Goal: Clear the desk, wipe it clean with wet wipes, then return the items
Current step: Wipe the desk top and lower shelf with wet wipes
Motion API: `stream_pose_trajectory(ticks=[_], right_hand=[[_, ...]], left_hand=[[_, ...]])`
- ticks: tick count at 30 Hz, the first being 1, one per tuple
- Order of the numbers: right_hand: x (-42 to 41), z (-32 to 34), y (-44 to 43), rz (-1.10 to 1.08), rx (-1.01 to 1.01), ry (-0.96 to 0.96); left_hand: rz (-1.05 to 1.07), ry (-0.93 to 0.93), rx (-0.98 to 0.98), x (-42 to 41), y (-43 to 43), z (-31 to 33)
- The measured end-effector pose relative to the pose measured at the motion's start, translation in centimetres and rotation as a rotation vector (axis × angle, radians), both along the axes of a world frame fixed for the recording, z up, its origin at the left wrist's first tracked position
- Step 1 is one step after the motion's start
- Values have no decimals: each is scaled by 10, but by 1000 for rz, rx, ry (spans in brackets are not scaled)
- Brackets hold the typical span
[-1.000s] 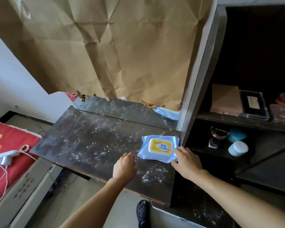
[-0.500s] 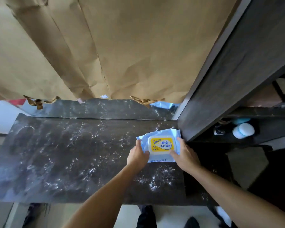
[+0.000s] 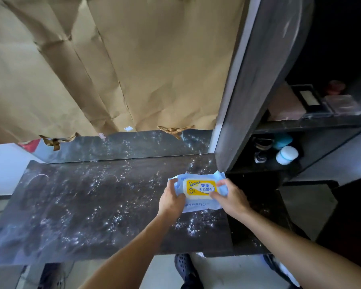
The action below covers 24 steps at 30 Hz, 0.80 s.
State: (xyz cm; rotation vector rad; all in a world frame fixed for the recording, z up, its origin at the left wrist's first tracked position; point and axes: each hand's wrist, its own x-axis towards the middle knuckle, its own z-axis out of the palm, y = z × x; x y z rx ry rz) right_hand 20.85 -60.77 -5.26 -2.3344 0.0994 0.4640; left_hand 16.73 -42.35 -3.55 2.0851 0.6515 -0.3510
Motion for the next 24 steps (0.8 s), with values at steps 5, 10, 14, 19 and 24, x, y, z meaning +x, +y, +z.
stream_pose_trajectory(ticks=[5, 10, 14, 19, 24], right_hand=[[-47, 28, -50, -61, 84, -57], [-83, 74, -105, -187, 206, -222], [-89, 122, -141, -275, 334, -319], [-68, 188, -176, -345, 383, -515], [-19, 234, -190, -384, 442, -639]], left_hand=[[-32, -105, -29, -46, -44, 37], [-93, -236, -112, -79, -101, 70], [-136, -380, -135, -82, -140, 111], [-183, -598, -85, -58, -175, 172], [-257, -724, -18, -14, -194, 218]])
